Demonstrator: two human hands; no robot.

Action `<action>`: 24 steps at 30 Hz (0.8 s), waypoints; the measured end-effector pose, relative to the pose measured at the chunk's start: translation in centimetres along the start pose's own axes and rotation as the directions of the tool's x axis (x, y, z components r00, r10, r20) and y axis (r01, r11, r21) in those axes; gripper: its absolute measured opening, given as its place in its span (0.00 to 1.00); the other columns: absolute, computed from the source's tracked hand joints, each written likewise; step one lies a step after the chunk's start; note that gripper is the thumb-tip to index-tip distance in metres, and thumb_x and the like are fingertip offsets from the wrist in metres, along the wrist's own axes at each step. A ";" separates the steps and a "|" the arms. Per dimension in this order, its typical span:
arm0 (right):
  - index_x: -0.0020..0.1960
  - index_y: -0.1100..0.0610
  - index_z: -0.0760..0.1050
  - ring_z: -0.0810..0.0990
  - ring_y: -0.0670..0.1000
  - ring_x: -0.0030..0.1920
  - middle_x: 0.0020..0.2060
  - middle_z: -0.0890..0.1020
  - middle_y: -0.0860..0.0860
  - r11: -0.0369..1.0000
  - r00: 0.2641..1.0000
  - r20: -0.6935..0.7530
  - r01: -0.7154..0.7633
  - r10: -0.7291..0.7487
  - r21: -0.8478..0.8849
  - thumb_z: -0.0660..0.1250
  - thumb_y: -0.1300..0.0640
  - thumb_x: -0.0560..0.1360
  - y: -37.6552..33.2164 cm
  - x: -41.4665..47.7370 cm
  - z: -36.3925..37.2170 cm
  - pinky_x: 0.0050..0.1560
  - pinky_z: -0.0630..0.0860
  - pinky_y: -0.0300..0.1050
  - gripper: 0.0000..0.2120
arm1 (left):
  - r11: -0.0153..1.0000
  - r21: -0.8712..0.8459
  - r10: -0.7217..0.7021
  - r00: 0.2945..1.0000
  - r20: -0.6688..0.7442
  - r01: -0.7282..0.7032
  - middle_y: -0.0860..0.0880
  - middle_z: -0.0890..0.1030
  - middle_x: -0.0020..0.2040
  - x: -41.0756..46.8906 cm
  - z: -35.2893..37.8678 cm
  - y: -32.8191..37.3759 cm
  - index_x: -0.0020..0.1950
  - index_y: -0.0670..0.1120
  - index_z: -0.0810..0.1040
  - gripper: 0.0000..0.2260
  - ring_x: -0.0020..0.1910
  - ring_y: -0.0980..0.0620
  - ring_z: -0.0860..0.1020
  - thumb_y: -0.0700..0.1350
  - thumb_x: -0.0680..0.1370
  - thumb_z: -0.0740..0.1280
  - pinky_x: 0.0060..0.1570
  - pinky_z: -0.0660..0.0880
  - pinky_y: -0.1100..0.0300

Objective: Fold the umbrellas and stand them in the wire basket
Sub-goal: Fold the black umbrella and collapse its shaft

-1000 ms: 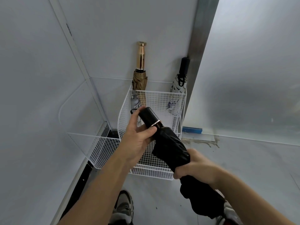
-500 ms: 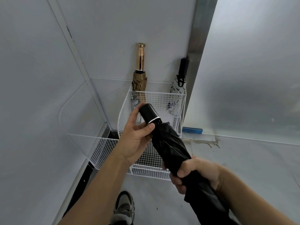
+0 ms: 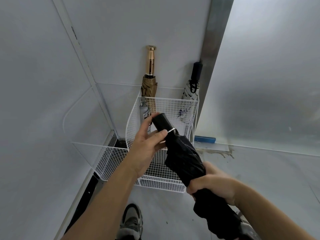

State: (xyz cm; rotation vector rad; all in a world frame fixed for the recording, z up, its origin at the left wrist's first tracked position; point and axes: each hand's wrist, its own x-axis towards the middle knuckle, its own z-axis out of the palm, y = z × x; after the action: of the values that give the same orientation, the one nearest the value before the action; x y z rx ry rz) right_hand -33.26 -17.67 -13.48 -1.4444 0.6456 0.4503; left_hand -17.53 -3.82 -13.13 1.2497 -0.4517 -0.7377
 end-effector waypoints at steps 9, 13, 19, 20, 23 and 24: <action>0.48 0.45 0.72 0.79 0.45 0.36 0.37 0.80 0.45 0.700 0.874 -0.327 0.020 -0.359 -0.714 0.73 0.48 0.62 1.1 2.2 1.7 0.36 0.77 0.41 0.17 | 0.995 0.097 0.050 0.940 -0.337 -0.019 0.50 0.77 0.56 -0.1 1.7 -1.6 0.64 0.58 0.69 0.27 0.53 0.51 0.80 0.38 0.72 0.75 0.49 0.80 0.54; 0.51 0.43 0.70 0.80 0.46 0.39 0.40 0.80 0.45 0.648 0.854 -0.331 0.009 -0.401 -0.761 0.71 0.44 0.62 1.3 2.6 1.9 0.41 0.80 0.43 0.19 | 1.000 -0.006 0.021 0.920 -0.392 -0.025 0.47 0.75 0.57 0.2 2.2 -1.9 0.63 0.58 0.69 0.28 0.51 0.43 0.83 0.31 0.73 0.71 0.44 0.81 0.52; 0.45 0.46 0.72 0.79 0.46 0.36 0.36 0.80 0.46 0.742 0.887 -0.294 0.077 -0.356 -0.665 0.73 0.49 0.61 1.3 2.5 1.3 0.36 0.76 0.43 0.15 | 0.998 -0.019 0.051 0.944 -0.325 -0.061 0.44 0.75 0.60 0.2 2.2 -1.8 0.60 0.60 0.72 0.26 0.49 0.42 0.84 0.32 0.74 0.72 0.47 0.82 0.50; 0.44 0.46 0.73 0.80 0.47 0.35 0.35 0.80 0.47 0.755 0.888 -0.295 0.083 -0.352 -0.650 0.73 0.49 0.60 1.5 2.6 1.3 0.36 0.77 0.44 0.15 | 0.998 0.024 0.069 0.940 -0.333 -0.065 0.44 0.75 0.59 0.1 2.2 -2.0 0.59 0.61 0.72 0.25 0.51 0.42 0.84 0.34 0.74 0.72 0.48 0.82 0.50; 0.43 0.47 0.74 0.80 0.47 0.33 0.34 0.81 0.48 0.787 0.896 -0.296 0.091 -0.332 -0.610 0.73 0.50 0.58 1.7 2.6 0.8 0.35 0.78 0.45 0.15 | 0.980 0.178 0.148 0.932 -0.331 -0.092 0.47 0.77 0.57 -0.2 2.5 -2.2 0.61 0.62 0.70 0.24 0.54 0.46 0.81 0.40 0.74 0.74 0.51 0.82 0.48; 0.43 0.48 0.75 0.79 0.47 0.32 0.33 0.80 0.48 0.814 0.907 -0.279 0.107 -0.314 -0.571 0.73 0.52 0.58 1.6 2.5 0.7 0.34 0.78 0.46 0.15 | 0.971 0.218 0.167 0.933 -0.319 -0.100 0.48 0.77 0.57 -0.3 2.6 -2.2 0.62 0.62 0.70 0.23 0.55 0.47 0.81 0.42 0.74 0.74 0.52 0.81 0.47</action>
State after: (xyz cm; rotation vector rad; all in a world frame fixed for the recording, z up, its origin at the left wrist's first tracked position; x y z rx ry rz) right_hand -32.33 -17.03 -16.34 -2.1603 0.6618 0.1857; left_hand -20.03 -5.66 -14.48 1.4848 -0.3310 -0.3572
